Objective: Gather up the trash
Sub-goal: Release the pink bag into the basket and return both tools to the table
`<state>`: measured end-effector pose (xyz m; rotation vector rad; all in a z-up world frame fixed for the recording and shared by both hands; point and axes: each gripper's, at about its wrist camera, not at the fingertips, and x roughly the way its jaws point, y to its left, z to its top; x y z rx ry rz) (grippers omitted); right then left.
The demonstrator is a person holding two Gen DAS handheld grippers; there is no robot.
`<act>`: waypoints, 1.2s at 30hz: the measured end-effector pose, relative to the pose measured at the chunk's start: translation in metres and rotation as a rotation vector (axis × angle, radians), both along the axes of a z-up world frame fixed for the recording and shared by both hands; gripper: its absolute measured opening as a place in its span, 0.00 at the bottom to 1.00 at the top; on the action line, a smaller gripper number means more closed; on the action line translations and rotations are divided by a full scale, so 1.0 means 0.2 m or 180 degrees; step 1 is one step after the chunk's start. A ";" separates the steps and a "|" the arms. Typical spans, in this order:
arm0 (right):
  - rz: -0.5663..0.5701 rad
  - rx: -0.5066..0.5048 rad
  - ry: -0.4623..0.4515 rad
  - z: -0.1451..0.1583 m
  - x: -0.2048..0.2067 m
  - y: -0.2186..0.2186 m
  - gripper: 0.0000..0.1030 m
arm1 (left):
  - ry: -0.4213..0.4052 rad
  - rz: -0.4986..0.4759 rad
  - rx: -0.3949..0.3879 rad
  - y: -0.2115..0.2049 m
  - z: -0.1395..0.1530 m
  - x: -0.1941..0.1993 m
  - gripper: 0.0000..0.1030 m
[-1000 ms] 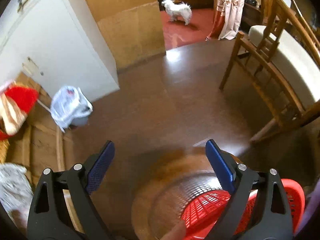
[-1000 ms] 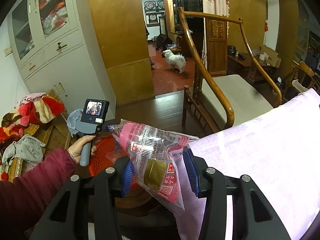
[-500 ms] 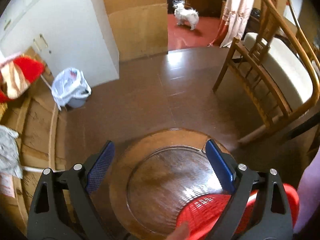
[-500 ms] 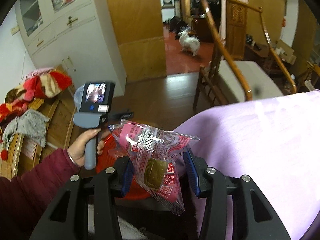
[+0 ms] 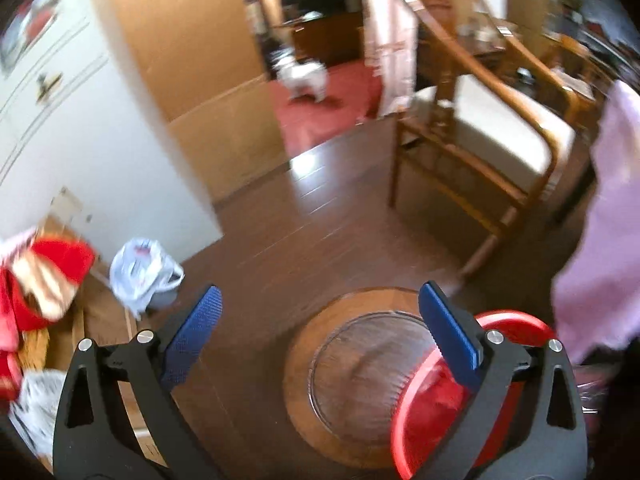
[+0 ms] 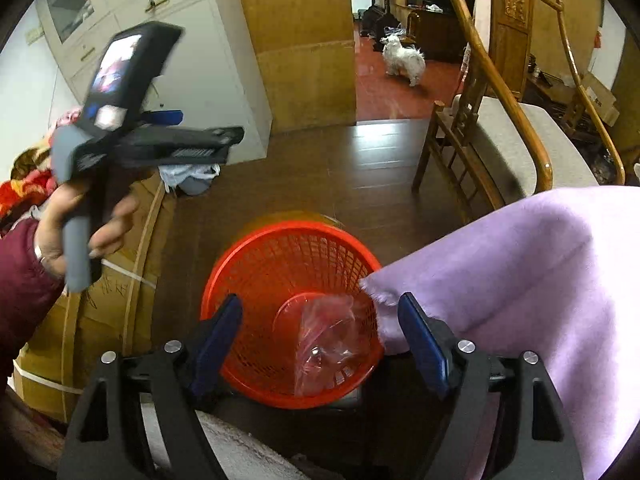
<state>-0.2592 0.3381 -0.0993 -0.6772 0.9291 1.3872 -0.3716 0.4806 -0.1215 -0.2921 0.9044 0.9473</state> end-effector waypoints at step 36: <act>-0.3864 0.0776 -0.0987 0.57 1.40 -2.65 0.92 | -0.0818 -0.2523 -0.0026 -1.85 0.64 1.68 0.93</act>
